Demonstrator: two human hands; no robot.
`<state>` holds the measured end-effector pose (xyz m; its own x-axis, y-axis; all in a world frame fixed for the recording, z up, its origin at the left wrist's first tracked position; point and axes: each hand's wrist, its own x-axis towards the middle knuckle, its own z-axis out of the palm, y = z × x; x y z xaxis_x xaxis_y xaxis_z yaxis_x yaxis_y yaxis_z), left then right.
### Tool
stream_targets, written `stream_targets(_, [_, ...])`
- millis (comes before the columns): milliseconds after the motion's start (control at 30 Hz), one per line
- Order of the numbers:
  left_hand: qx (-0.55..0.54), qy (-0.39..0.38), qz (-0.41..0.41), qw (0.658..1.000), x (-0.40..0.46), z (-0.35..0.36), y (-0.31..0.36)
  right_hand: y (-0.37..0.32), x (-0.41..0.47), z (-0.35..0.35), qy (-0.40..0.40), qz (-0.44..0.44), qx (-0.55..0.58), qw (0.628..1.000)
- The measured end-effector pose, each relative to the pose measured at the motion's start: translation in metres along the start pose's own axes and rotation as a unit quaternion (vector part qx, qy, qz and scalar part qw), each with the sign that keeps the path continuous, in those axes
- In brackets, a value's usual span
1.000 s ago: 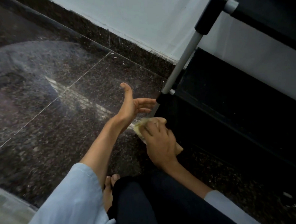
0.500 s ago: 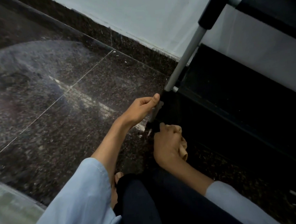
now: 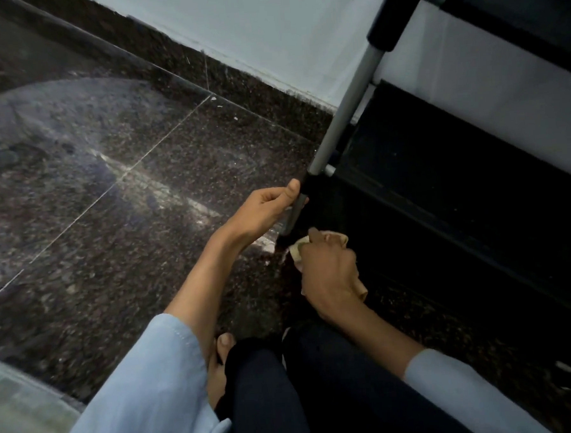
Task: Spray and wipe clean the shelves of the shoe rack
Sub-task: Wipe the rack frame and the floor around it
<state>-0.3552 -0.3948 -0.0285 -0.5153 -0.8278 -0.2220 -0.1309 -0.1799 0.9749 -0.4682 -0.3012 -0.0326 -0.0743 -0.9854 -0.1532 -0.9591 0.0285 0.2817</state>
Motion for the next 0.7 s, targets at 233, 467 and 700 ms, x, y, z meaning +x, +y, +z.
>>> stream_targets(233, [-0.106, -0.008, -0.086, 0.991, -0.005, -0.009, 0.015, 0.006, 0.005, -0.017, 0.436, -0.104, 0.075, 0.891])
stream_targets(467, [-0.052, 0.023, -0.084, 0.995, -0.012, -0.004, 0.018, -0.014, 0.003, 0.033, 0.188, -0.105, 0.015, 0.976])
stream_targets(700, [-0.121, 0.027, -0.065, 0.99, -0.021, -0.001, 0.027, 0.015, -0.017, -0.029, 0.452, -0.108, 0.197, 0.863])
